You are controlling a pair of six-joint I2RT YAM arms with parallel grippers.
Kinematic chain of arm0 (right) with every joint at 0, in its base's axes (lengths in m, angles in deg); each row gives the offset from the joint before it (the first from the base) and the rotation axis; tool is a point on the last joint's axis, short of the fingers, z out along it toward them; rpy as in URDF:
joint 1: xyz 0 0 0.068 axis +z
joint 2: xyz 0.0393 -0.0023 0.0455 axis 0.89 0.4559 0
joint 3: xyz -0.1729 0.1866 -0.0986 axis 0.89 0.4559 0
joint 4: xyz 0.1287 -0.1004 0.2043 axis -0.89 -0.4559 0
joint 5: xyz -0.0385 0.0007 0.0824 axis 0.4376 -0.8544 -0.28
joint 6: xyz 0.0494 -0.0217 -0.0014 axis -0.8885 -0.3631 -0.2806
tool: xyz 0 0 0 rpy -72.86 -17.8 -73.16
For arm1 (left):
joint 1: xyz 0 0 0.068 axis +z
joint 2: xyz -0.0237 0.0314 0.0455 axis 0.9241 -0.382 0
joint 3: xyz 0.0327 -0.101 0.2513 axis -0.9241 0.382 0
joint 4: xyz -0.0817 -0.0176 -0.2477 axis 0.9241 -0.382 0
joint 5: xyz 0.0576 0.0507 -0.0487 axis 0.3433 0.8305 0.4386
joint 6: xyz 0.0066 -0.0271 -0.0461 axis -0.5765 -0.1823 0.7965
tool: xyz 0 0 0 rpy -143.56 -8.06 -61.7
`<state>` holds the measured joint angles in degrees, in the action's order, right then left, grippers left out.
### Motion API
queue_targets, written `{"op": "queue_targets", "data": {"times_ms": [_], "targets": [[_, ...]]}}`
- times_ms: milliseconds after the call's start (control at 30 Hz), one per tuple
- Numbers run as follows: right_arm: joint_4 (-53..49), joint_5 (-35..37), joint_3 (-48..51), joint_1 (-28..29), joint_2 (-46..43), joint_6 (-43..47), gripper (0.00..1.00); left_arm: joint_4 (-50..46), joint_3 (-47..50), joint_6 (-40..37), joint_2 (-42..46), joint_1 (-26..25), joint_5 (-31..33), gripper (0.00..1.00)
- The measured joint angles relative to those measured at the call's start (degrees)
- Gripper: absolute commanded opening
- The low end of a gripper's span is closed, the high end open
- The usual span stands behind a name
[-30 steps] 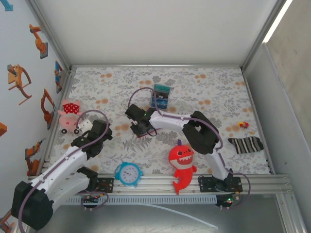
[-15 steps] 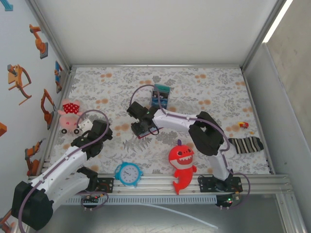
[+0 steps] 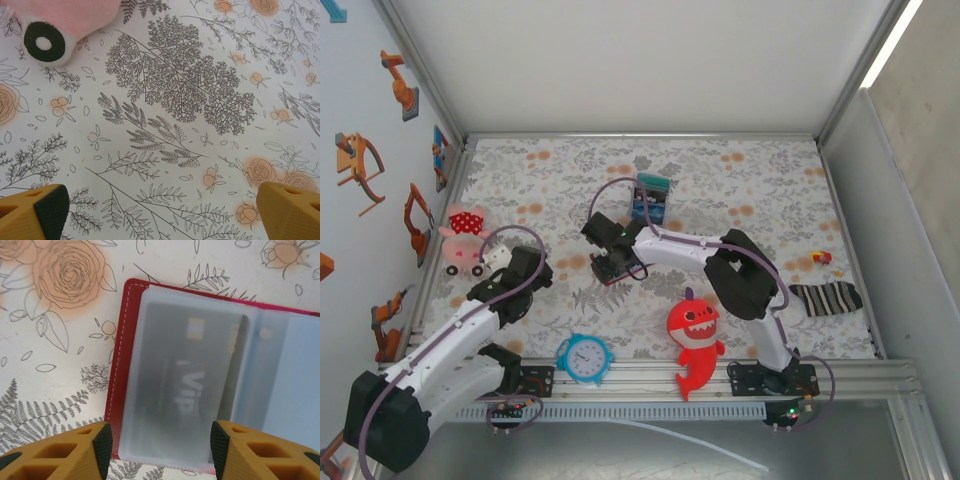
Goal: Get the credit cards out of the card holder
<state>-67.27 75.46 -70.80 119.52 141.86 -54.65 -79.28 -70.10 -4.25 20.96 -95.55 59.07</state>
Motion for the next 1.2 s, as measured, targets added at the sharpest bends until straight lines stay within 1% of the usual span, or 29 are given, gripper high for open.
{"op": "queue_targets", "data": {"times_ms": [167, 367, 567, 733, 1000, 1133, 1200], "targets": [[0.0, 0.2, 0.0, -0.1, 1.8, 0.0, 0.54, 0.4, 0.0, 0.0, -0.2, 0.0, -0.3, 0.97], [0.9, -0.3, 0.3, -0.5, 1.7, -0.2, 0.48, 0.5, -0.3, -0.3, -0.4, 0.0, -0.6, 0.97], [4.3, -3.6, 3.1, -1.9, 0.2, -0.7, 0.49, 0.8, -0.4, -0.4, -0.8, 0.0, -0.7, 0.97], [5.5, -5.3, 4.0, -2.5, -0.3, -0.7, 0.44, 0.8, -0.4, -0.5, -0.9, 0.0, -0.9, 0.97], [7.5, -7.7, 5.6, -3.5, -1.1, -0.9, 0.43, 0.8, -0.5, -0.8, -0.9, 0.1, -1.1, 0.97], [8.7, -8.9, 6.5, -4.4, -1.6, -1.8, 0.35, 0.8, -0.5, -0.9, -0.8, 0.1, -1.1, 0.97], [9.0, -9.1, 6.9, -4.8, -1.7, -2.1, 0.34, 0.8, -0.5, -1.0, -0.8, 0.1, -1.1, 0.97]]}}
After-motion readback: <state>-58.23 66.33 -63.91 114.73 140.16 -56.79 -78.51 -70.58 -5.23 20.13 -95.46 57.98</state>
